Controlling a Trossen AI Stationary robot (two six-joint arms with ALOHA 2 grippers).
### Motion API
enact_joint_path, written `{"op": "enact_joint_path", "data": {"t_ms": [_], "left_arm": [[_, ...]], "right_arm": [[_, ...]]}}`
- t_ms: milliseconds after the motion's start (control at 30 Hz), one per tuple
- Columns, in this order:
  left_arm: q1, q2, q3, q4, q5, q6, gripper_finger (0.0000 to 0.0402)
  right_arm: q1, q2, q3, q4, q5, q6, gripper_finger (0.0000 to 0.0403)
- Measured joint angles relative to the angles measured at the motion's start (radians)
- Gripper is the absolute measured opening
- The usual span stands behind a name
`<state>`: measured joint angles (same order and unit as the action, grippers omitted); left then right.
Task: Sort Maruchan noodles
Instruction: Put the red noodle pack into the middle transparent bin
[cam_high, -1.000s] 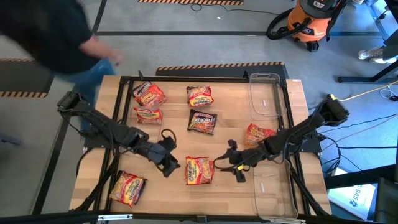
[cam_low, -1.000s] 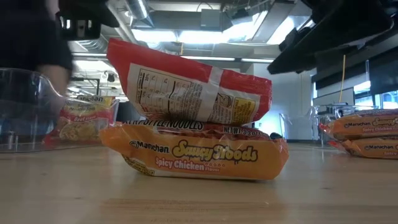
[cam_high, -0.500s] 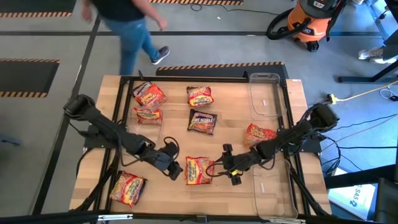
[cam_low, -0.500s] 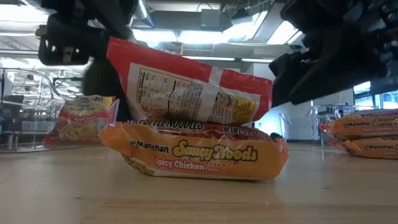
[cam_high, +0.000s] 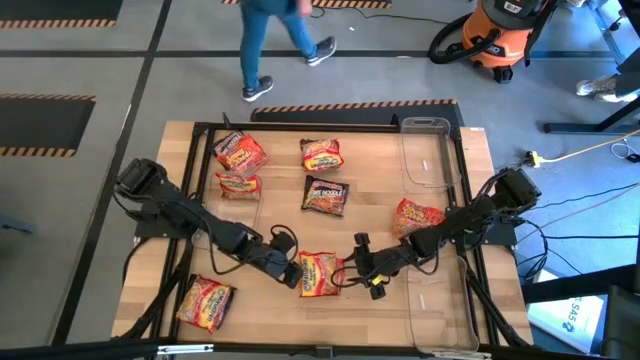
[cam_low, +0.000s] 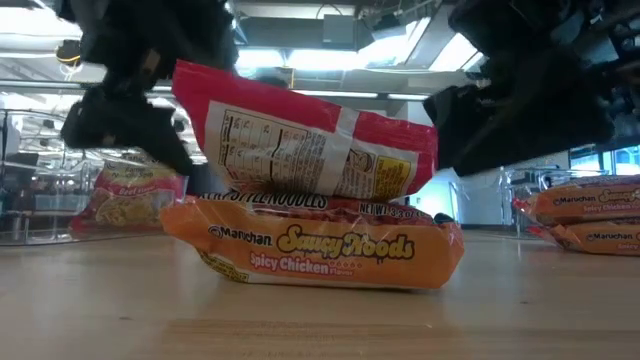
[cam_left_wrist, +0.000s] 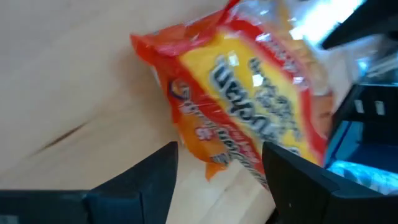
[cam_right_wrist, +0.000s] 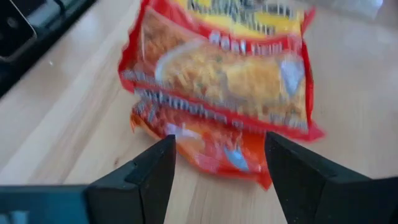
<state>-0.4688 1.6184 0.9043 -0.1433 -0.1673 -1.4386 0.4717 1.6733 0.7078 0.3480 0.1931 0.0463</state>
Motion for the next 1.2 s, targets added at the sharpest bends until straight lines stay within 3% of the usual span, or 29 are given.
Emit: {"op": "enact_joint_path", "data": {"t_ms": [267, 833, 1200], "left_arm": [[-0.008, 0.099, 0.0, 0.156, -0.004, 0.003, 0.0224], [-0.003, 0.1, 0.0, 0.266, -0.154, 0.047, 0.0223], [0.029, 0.099, 0.0, 0.319, -0.184, 0.034, 0.0223]], "right_arm": [[-0.001, 0.0, 0.0, 0.055, 0.041, -0.041, 0.0225], [-0.001, 0.116, 0.005, 0.19, 0.052, -0.018, 0.0225], [-0.001, 0.174, 0.096, 0.15, 0.134, -0.017, 0.0225]]}}
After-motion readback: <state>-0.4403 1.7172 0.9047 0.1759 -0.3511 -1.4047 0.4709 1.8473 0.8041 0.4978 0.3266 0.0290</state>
